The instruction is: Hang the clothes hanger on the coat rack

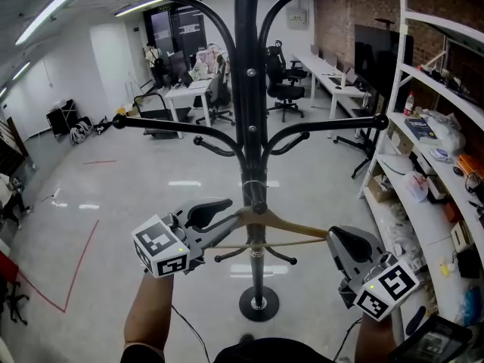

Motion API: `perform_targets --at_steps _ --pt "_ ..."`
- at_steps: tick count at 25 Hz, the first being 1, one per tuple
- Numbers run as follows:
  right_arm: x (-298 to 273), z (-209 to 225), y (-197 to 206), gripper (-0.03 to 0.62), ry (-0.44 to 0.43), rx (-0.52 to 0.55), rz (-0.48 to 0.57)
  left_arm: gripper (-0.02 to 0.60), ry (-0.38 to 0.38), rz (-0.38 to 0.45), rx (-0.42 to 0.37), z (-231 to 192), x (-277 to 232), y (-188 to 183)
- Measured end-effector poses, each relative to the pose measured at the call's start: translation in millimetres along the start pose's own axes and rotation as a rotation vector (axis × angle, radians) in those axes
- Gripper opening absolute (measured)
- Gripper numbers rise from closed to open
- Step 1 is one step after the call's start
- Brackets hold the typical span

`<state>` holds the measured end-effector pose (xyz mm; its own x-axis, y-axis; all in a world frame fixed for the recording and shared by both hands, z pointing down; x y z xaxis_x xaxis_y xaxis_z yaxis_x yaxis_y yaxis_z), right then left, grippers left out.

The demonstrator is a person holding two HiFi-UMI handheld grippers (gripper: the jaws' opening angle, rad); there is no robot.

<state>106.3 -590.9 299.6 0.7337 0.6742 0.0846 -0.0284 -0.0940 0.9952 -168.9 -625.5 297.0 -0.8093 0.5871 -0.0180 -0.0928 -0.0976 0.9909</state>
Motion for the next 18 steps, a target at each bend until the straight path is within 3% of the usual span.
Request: perform_targets --at_steps 3,8,12,15,18 --pt "16.3 -2.8 1.3 0.008 -0.027 -0.027 0.01 0.126 -0.116 0.063 0.021 18.5 32.2 -8.6" --pt "41.2 -13.7 15.5 0.008 -0.078 -0.069 -0.003 0.117 -0.29 0.15 0.13 81.8 72.5 9.6" --pt "63.4 -23.6 20.5 0.008 -0.06 -0.097 -0.009 0.006 -0.379 0.202 0.188 136.5 92.0 20.9" --pt "74.7 -41.2 21.2 0.008 -0.097 -0.102 -0.023 0.0 -0.412 0.234 0.235 167.5 108.7 21.3" --pt "80.7 -63.1 16.9 0.008 -0.122 -0.097 -0.024 0.0 -0.386 0.267 0.223 196.2 125.9 15.4"
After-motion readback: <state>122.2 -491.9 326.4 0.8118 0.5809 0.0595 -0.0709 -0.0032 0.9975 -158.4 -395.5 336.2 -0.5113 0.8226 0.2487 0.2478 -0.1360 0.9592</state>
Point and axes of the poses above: the fingertips, and each gripper's own axes: x backward along the fingers, z to its right, y out of its underside, the point moved 6 cm from there along x, backward along the fingers, and after that the axes turned 1 degree about z, right-handed, at the moved point
